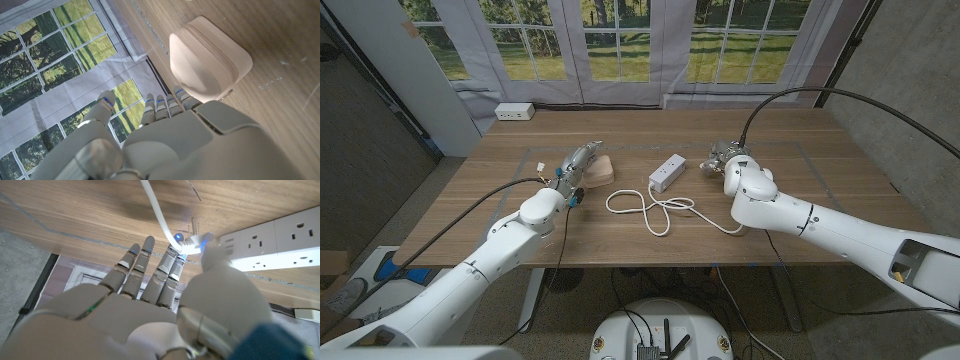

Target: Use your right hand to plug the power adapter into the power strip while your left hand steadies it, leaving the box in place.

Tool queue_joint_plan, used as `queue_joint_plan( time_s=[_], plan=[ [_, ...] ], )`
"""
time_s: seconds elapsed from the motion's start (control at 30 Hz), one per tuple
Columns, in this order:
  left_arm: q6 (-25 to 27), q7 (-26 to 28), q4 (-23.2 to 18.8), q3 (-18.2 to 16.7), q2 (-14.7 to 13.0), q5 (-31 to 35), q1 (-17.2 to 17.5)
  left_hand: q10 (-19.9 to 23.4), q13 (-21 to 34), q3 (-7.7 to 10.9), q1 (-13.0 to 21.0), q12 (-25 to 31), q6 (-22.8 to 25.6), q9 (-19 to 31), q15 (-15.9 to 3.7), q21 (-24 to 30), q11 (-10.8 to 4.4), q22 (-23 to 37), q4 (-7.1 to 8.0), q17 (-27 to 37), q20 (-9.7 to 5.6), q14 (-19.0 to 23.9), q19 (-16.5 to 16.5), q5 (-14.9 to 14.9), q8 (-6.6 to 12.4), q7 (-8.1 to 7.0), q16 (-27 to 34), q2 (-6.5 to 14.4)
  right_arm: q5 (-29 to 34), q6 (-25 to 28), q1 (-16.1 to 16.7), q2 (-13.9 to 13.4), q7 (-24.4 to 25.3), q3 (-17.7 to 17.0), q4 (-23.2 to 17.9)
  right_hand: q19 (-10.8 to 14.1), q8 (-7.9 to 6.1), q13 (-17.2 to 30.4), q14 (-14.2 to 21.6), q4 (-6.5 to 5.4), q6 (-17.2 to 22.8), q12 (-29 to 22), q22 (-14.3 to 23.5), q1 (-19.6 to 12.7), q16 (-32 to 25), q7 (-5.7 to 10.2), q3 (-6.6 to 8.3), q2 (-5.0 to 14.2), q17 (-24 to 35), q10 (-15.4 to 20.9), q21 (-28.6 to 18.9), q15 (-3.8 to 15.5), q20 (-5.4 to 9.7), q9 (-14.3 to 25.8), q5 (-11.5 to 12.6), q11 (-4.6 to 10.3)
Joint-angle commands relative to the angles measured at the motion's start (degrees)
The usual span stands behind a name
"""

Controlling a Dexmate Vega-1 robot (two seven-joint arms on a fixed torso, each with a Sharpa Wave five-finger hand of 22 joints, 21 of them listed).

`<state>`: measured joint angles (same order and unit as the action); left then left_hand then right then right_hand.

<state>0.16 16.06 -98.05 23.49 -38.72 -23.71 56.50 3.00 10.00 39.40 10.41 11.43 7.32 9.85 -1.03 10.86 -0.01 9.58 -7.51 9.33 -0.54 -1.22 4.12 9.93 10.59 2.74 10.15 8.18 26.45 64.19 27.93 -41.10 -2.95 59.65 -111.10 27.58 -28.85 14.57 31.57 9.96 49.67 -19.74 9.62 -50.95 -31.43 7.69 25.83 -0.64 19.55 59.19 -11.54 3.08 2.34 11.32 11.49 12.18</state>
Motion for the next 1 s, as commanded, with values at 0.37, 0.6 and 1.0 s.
queue_joint_plan(
  time_s=[0.37,0.6,1.0],
  plan=[
    [9.80,5.20,-10.77,1.76,-5.74,13.63,1.22,1.22,0.21,0.51,1.50,0.34,1.07,0.20,-0.20,0.39,-0.41,0.16,-0.75,0.14,-0.22,0.69,0.62,0.31,0.29,-0.46,0.28,1.94,-4.87,-2.39,2.71,-0.60,6.61,-4.37,-1.74,0.69,-0.50,-0.04,0.90,-0.23,3.63,-0.32,0.11,-0.61,-0.43,2.84,0.00,0.98,0.09,1.01,-0.07,9.45,0.00,0.21,0.69,0.14],
    [11.87,3.96,-13.96,2.72,-7.93,17.54,1.46,0.95,0.20,0.54,1.73,0.12,0.89,0.20,-0.50,0.27,-0.93,0.17,-0.89,0.14,-0.33,0.82,0.50,0.26,0.12,-1.00,0.21,1.84,-6.35,-2.76,3.94,-0.52,8.41,-6.08,-2.42,0.75,-0.50,-0.07,1.20,-0.30,3.72,-0.23,0.11,-0.74,-0.48,2.72,-0.03,1.14,0.10,1.17,-0.01,9.40,0.09,0.20,0.78,0.14],
    [16.27,-1.66,-18.74,5.98,-12.34,26.15,-0.90,0.66,0.19,0.51,1.92,-0.11,0.83,0.20,-1.01,0.16,-1.44,0.17,-0.91,0.17,-0.60,0.69,0.34,0.17,0.02,-1.38,0.08,1.85,-9.13,-5.32,7.27,-0.05,13.08,-10.16,-3.94,0.78,-0.50,0.09,1.64,-0.31,3.86,-0.31,0.11,-1.17,-0.66,2.66,0.07,1.66,0.20,1.57,0.07,9.57,0.23,0.20,0.99,0.13]
  ],
)
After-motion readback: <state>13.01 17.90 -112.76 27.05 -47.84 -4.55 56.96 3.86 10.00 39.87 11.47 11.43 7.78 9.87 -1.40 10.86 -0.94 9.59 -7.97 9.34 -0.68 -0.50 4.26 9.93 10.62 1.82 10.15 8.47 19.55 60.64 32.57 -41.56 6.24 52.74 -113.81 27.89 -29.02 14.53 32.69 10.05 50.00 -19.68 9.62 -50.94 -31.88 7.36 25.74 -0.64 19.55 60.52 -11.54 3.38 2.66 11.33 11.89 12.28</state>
